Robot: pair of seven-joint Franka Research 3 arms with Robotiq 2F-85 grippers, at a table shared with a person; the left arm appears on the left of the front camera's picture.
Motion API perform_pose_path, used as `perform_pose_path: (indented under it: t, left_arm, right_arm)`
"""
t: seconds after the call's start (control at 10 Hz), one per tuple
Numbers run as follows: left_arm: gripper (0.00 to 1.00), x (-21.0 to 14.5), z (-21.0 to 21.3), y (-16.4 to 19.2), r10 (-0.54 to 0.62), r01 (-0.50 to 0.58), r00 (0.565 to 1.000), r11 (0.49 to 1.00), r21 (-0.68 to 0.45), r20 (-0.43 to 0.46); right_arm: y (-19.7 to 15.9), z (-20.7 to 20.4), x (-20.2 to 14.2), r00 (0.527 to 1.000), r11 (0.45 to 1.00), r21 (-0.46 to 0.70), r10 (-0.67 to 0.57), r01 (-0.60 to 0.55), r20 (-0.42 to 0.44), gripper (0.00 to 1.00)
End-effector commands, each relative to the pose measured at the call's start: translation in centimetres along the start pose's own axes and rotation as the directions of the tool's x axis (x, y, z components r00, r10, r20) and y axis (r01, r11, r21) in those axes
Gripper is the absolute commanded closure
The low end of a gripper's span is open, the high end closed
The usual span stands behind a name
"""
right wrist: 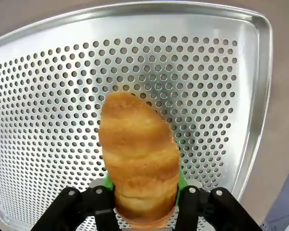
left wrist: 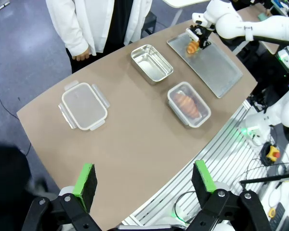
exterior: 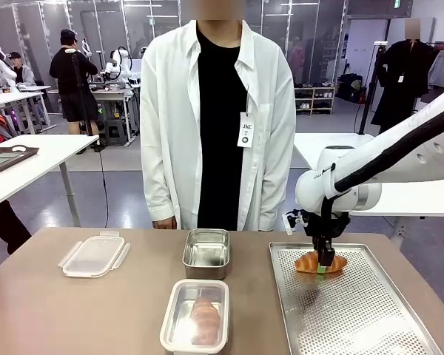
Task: Place the bread into the airtight container.
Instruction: Pick up a Butter Roll and place it into an empty Airtight Container.
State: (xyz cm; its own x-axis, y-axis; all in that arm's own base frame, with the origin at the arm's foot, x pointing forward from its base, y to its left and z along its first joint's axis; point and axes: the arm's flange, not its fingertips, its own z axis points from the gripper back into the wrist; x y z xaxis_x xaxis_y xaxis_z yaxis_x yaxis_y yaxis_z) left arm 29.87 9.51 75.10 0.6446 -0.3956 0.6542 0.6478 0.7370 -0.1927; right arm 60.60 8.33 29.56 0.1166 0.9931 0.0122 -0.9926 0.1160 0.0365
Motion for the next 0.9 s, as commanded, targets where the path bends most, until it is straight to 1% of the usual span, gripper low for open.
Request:
perform_pose_path:
  t: [0.0,0.2,0.4,0.5,0.6,0.7,0.8]
  left_arm:
    - [0.0,0.0,0.1,0.0,-0.018,0.018,1.0,1.0,-0.008,-0.002]
    - [0.0,0.0,0.1,0.0,-0.018,0.018,1.0,1.0,-0.008,-0.002]
    - [0.0,0.0,0.1,0.0,-0.018,0.018,1.0,1.0,-0.008,-0.002]
    - [0.0,0.0,0.1,0.0,-0.018,0.018,1.0,1.0,-0.008,-0.002]
    - [0.0,0.0,0.1,0.0,-0.018,0.018,1.0,1.0,-0.008,-0.002]
    - [0.0,0.0,0.1,0.0,-0.018,0.018,1.0,1.0,-0.008,-0.002]
    - [0.0,0.0,0.1,0.0,-0.018,0.018,1.0,1.0,-0.008,-0.002]
  right_arm:
    - [1.1,2.7,0.8,0.999,0.999,-0.024,-0.039,0.038,-0.027,0.67]
    - [2.8,7.0,2.4,0.996,0.994,-0.074,-0.081,0.078,-0.036,0.67]
    - [4.4,10.2,5.0,0.993,0.989,-0.085,-0.121,0.12,0.002,0.67]
    - [5.2,11.2,6.7,0.991,0.988,-0.073,-0.135,0.136,0.018,0.67]
    - [5.9,12.0,8.7,0.986,0.982,-0.085,-0.166,0.167,0.021,0.67]
    - [6.7,12.6,11.1,0.983,0.981,-0.065,-0.18,0.182,0.025,0.67]
    - [7.6,13.4,14.2,0.975,0.971,-0.089,-0.216,0.22,0.051,0.67]
